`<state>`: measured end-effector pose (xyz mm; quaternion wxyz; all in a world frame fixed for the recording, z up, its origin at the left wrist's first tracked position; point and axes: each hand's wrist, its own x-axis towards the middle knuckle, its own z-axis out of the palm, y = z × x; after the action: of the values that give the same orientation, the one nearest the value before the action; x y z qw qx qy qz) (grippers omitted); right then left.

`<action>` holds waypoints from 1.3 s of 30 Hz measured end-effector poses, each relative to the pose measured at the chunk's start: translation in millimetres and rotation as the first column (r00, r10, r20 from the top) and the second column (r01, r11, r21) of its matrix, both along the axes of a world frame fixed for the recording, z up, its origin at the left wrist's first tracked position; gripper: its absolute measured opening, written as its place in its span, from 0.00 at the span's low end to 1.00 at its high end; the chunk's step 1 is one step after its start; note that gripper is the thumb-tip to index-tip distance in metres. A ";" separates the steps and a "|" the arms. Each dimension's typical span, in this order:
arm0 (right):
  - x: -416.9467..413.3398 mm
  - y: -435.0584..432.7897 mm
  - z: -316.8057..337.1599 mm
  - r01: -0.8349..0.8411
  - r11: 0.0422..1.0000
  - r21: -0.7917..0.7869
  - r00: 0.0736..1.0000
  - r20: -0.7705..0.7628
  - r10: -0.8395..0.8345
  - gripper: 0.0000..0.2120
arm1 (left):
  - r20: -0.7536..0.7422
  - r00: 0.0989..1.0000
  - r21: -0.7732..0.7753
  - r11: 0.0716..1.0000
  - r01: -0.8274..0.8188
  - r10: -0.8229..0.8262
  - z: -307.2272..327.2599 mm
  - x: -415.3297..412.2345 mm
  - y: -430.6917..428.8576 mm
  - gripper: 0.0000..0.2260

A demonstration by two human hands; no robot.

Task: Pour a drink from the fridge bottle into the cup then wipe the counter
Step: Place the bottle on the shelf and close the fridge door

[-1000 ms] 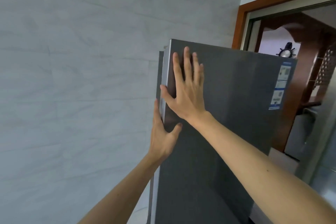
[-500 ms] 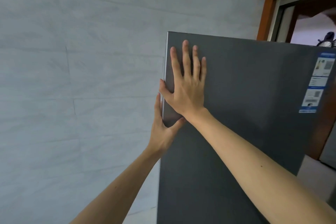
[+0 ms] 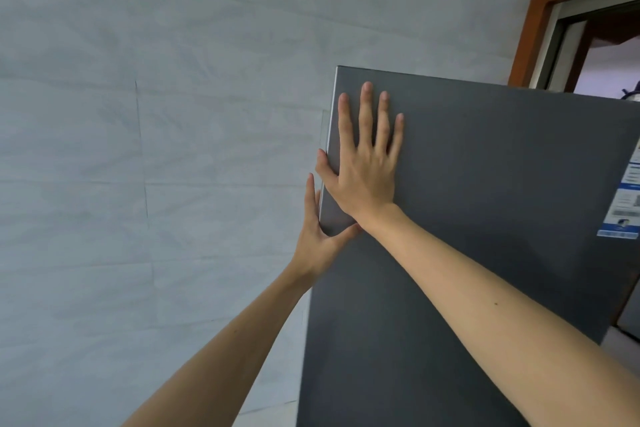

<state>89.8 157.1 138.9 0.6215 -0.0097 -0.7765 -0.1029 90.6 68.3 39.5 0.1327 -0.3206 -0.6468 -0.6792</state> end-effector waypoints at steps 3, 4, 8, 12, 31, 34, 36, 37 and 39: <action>-12.8 0.6 -0.3 0.027 1.000 0.000 1.000 0.000 -0.027 0.38 | 0.009 1.000 0.008 1.000 0.022 -0.022 -0.4 -14.3 2.0 0.51; -16.9 0.8 -0.3 0.037 0.999 -0.001 0.999 0.003 -0.037 0.38 | 0.016 1.000 0.006 1.000 0.026 -0.026 -0.9 -19.7 2.8 0.50; -32.5 3.6 -0.7 0.066 0.998 0.004 0.998 0.016 -0.066 0.38 | 0.018 0.999 0.010 0.999 0.034 -0.034 1.2 -34.8 6.0 0.50; -45.5 7.1 -1.2 0.085 0.996 0.006 0.996 0.015 -0.086 0.37 | 0.019 0.999 0.017 0.999 0.048 -0.048 2.6 -49.5 10.4 0.49; -92.9 19.5 -2.3 0.173 0.984 0.031 0.984 0.034 -0.174 0.37 | -0.017 0.995 0.019 0.995 0.103 -0.102 1.2 -106.3 24.7 0.46; -94.2 20.1 -2.6 0.187 0.982 0.031 0.982 0.022 -0.188 0.36 | -0.025 0.994 0.016 0.994 0.109 -0.108 0.2 -110.9 24.9 0.46; -94.1 19.1 -2.7 0.193 0.981 0.030 0.981 0.017 -0.193 0.36 | -0.026 0.994 0.014 0.994 0.107 -0.107 -0.4 -111.9 24.8 0.46; -94.1 18.6 -2.6 0.195 0.980 0.031 0.980 0.017 -0.196 0.36 | -0.027 0.994 0.011 0.994 0.110 -0.110 -0.1 -111.9 24.7 0.46; -94.2 18.9 -2.8 0.202 0.979 0.030 0.979 0.022 -0.203 0.36 | -0.024 0.993 0.005 0.993 0.116 -0.116 0.6 -111.3 24.6 0.46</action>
<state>-4.4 176.0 136.1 0.5981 -0.0789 -0.7778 -0.1763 -20.7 92.9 40.1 0.1017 -0.3653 -0.6231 -0.6841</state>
